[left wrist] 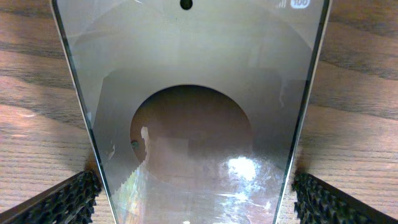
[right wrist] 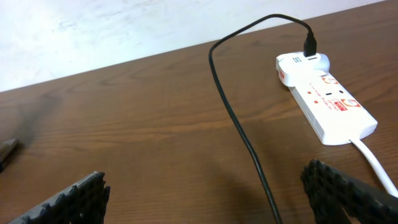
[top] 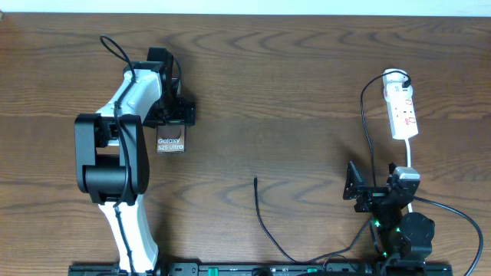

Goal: Plug charger to phone and switch on socket
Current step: 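Lower the left gripper and close it on the phone's edges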

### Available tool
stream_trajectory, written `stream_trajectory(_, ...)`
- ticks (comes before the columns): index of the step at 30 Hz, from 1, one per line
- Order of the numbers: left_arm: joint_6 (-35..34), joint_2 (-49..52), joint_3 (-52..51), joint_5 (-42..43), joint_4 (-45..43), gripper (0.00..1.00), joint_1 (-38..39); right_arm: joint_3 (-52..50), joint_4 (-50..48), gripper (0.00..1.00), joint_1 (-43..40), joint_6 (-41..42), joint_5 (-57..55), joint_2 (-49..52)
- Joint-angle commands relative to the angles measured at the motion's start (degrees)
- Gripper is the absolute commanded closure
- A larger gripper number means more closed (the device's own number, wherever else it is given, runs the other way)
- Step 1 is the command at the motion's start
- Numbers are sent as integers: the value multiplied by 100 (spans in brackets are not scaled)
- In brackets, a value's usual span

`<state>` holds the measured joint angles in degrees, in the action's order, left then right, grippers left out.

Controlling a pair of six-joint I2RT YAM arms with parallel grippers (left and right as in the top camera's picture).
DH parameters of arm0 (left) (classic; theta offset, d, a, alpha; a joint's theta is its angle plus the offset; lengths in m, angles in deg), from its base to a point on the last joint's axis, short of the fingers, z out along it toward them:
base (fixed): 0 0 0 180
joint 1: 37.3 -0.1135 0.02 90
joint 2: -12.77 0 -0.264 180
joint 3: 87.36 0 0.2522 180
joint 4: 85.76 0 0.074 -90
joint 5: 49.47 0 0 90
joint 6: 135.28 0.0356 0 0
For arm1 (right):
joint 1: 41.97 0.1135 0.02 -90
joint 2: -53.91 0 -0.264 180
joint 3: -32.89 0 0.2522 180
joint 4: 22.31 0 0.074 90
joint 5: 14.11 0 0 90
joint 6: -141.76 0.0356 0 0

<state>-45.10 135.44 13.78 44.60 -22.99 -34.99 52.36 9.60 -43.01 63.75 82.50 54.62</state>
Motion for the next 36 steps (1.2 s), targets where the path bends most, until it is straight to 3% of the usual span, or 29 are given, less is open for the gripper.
stream_trajectory(1, -2, 149, -199, 81, -33, 1, -39, -15, 0, 1, 37, 63, -7, -33)
stream_trajectory(6, 0, 149, -199, 79, -39, 1, -39, -15, 0, 1, 37, 63, -7, -33)
stream_trajectory(9, 0, 149, -199, 81, -50, 7, -39, -15, 0, 1, 37, 63, -7, -33)
stream_trajectory(36, 0, 149, -199, 81, 289, 6, -39, -15, 0, 1, 37, 63, -7, -33)
